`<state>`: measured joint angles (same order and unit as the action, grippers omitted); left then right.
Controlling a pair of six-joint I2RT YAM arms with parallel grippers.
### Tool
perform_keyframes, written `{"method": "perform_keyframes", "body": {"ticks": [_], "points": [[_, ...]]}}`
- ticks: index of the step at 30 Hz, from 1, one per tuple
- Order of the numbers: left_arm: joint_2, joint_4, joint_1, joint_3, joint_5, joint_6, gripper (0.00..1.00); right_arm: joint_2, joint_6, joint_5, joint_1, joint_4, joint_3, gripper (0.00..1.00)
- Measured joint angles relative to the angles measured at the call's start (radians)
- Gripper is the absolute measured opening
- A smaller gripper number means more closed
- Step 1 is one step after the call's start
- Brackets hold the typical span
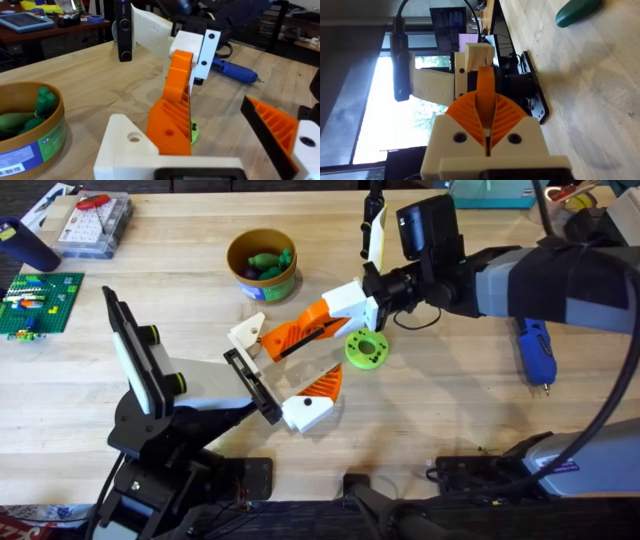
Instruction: Pick up the gripper from the table and insert it into the empty holder that is missing its gripper. Then pick up a screw, insert it into the mounting hole, and use the screwdriver to tighten it. Finally, clean up the table by picking up the vegetable and placing it into the bucket.
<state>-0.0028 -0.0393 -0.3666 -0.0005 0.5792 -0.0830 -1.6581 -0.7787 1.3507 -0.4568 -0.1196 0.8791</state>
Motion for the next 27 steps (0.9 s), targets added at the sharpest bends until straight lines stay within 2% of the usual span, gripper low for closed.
{"method": "perform_keyframes", "body": {"ticks": [3, 10, 27], "points": [[0.003, -0.007, 0.001, 0.005, -0.007, -0.002, 0.991, 0.0, -0.003, 0.001, 0.0, 0.007, -0.001, 0.016], [0.003, -0.005, 0.001, 0.005, -0.015, 0.0, 0.991, 0.0, -0.045, 0.01, 0.016, -0.093, -0.002, 0.016], [0.003, -0.004, 0.001, 0.005, -0.015, -0.002, 0.991, -0.007, -0.132, -0.003, 0.011, -0.109, -0.002, 0.016]]}}
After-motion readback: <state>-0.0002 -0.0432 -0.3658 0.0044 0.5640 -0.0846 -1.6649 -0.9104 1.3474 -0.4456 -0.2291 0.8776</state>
